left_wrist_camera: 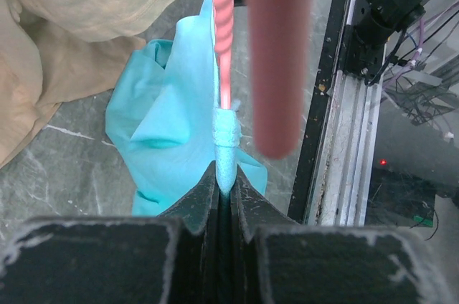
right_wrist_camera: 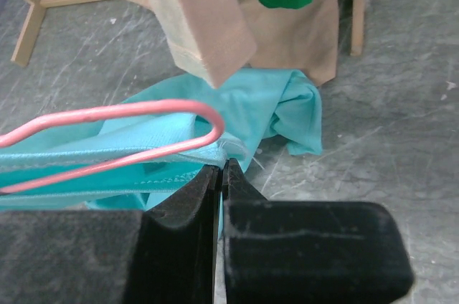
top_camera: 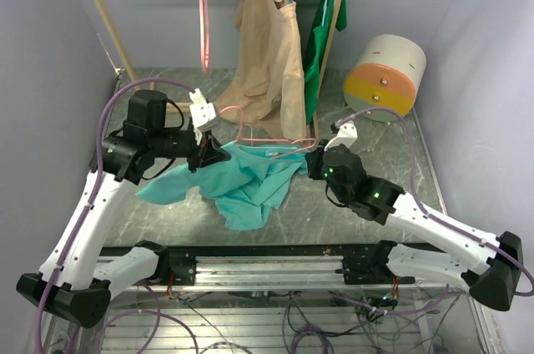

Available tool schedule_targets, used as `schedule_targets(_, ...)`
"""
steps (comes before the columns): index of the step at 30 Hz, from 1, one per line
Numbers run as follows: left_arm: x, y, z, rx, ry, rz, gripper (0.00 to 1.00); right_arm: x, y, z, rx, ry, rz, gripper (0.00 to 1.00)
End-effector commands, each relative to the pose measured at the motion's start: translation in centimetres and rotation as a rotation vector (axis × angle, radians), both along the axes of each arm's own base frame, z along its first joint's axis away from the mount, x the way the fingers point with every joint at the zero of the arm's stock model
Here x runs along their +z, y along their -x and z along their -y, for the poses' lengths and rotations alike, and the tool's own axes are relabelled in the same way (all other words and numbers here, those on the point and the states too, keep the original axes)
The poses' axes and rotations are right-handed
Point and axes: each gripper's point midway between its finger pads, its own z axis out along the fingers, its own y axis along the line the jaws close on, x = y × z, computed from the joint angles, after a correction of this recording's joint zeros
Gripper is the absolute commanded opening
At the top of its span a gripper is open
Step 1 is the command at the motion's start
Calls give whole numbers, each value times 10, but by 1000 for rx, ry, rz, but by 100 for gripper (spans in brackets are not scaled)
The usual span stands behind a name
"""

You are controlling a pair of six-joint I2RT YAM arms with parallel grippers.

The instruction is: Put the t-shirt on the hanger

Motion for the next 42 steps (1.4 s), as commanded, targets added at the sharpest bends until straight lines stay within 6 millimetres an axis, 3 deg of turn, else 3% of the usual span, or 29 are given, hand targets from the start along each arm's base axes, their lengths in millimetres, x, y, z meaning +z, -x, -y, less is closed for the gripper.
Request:
schedule_targets(1, 5, 11, -5, -22, -13, 56, 7, 7, -1, 22, -94, 31, 17, 0)
schedule_targets(7, 2, 15, -10, -12, -37, 67, 7, 11, 0, 33, -125, 61, 21, 0)
schedule_targets(11, -7, 14, -14, 0, -66, 75, 7, 26, 1, 40, -134, 69, 43, 0)
schedule_targets(20, -9, -8, -10, 44, -59, 103, 7, 51, 0, 42, -102, 135, 59, 0)
schedule_targets(25, 1, -26, 1, 59, -1, 110, 7, 71, -4, 27, -46, 145, 71, 0)
schedule_targets(31, 6, -32, 14, 42, 50, 98, 7, 89, -11, 0, 20, 164, 90, 0)
schedule_targets(42, 3, -30, 31, -9, 105, 81, 7, 97, -9, -43, 107, 184, 104, 0)
